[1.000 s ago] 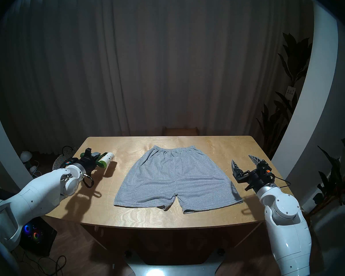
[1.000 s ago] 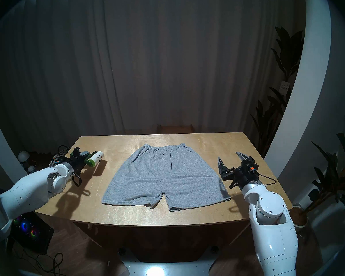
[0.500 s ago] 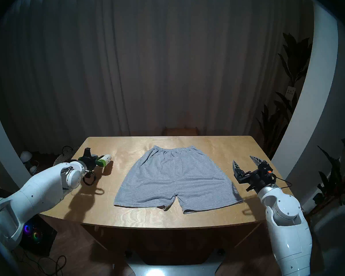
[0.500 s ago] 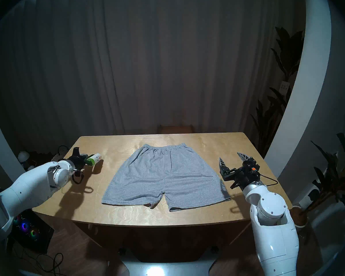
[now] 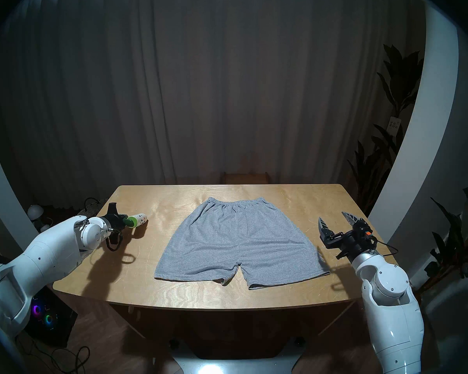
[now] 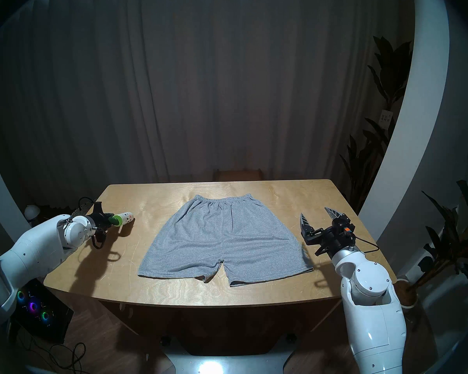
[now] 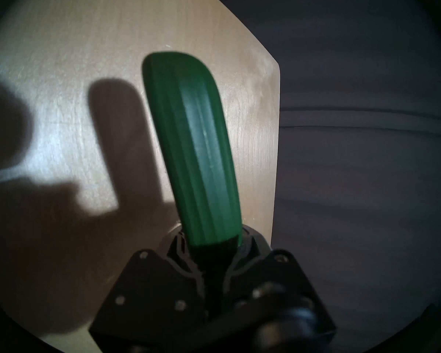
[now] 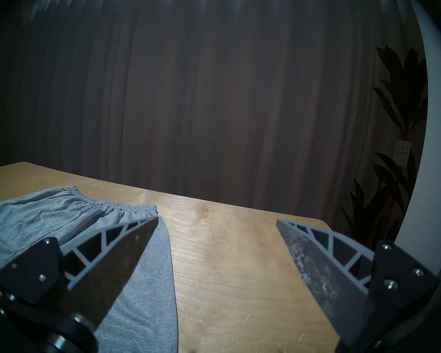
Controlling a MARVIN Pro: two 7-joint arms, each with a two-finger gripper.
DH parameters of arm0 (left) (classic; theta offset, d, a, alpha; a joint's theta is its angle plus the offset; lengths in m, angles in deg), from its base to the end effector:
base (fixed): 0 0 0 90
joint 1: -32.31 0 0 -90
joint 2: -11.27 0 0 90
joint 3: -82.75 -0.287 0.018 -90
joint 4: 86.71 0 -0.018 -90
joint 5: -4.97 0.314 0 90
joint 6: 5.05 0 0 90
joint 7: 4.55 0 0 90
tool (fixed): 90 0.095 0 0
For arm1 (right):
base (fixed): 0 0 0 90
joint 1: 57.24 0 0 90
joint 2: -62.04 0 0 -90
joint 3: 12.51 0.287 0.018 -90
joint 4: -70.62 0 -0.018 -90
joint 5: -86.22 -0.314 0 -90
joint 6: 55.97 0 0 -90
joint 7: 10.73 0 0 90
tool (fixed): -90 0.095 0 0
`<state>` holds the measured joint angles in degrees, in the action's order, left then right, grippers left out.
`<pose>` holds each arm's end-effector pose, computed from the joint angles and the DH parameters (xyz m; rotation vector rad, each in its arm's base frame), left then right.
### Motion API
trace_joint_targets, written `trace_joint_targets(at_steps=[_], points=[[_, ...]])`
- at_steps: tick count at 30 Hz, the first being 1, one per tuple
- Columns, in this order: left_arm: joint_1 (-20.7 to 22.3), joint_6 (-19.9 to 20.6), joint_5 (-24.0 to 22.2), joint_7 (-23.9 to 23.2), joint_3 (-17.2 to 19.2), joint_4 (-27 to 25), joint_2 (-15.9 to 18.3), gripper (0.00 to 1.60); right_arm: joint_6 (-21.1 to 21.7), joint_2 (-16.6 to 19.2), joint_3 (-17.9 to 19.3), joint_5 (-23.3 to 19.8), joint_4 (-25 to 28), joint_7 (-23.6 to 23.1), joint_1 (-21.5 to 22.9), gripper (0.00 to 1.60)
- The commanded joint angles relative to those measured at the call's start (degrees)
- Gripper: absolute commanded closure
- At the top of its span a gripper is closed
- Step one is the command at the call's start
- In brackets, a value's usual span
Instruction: Remove lint and debris from pants with a lint roller
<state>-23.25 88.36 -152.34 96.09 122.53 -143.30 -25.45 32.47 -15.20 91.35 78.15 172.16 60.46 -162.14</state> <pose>0.4762 0.2564 -0.3266 1.6329 1.6269 0.8695 0.3468 -0.1168 -0.2954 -2.2190 -0.3063 -2.1906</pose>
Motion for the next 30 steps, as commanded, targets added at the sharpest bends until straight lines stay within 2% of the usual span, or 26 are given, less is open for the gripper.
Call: trace_joint_targets(at_steps=[1, 3, 5, 6, 8, 9, 10, 13, 14, 15, 16, 22, 30], points=[[3.13, 2.56, 0.74, 1.15, -0.09, 1.97, -2.02, 1.60, -0.99, -0.07, 0.38, -0.27, 0.44, 0.12, 0.52, 0.00], [3.33, 2.84, 1.07, 1.54, -0.25, 2.27, -2.39, 1.60, -1.09, 0.00, 0.52, -0.34, 0.16, 0.13, 0.70, 0.00], [3.64, 2.90, 1.99, 1.91, -0.67, 2.48, -2.62, 1.16, -1.07, 0.11, 0.62, -0.36, 0.03, 0.12, 0.90, 0.00], [3.49, 2.94, 1.49, 1.86, -0.34, 2.66, -2.82, 1.04, -0.95, 0.17, 0.67, -0.40, 0.09, 0.11, 0.99, 0.00], [3.60, 2.65, 1.72, 2.36, -0.40, 2.64, -2.90, 0.99, -0.76, 0.24, 0.73, -0.39, 0.23, 0.10, 1.09, 0.00], [3.58, 2.41, 1.78, 2.60, -0.39, 2.52, -2.88, 0.69, -0.72, 0.27, 0.74, -0.38, 0.26, 0.08, 1.12, 0.00], [3.58, 2.14, 2.53, 2.67, -0.65, 2.29, -2.75, 0.47, -0.68, 0.31, 0.75, -0.37, 0.21, 0.05, 1.22, 0.00], [3.33, 1.94, 2.55, 2.82, -0.57, 2.21, -2.65, 0.42, -0.71, 0.40, 0.73, -0.38, 0.06, -0.07, 1.34, 0.00], [3.29, 1.25, 2.92, 3.09, -0.70, 1.99, -2.55, 0.33, -0.73, 0.44, 0.71, -0.39, -0.01, -0.12, 1.41, 0.00], [3.02, 0.86, 2.83, 2.88, -0.52, 1.81, -2.45, 0.10, -0.76, 0.47, 0.69, -0.40, -0.08, -0.15, 1.47, 0.00], [2.85, 1.19, 2.72, 2.75, -0.40, 1.76, -2.31, 0.00, -0.73, 0.50, 0.66, -0.41, -0.13, -0.17, 1.53, 0.00], [1.59, -0.11, 2.80, 3.27, -0.09, -1.28, -0.30, 0.00, -0.66, 0.76, 0.42, -0.31, -0.54, -0.22, 2.15, 0.00], [-1.89, -4.02, 0.93, 4.09, 1.10, -8.16, 3.84, 0.00, -0.58, 1.31, 0.00, -0.25, -1.30, -0.37, 3.34, 0.00]])
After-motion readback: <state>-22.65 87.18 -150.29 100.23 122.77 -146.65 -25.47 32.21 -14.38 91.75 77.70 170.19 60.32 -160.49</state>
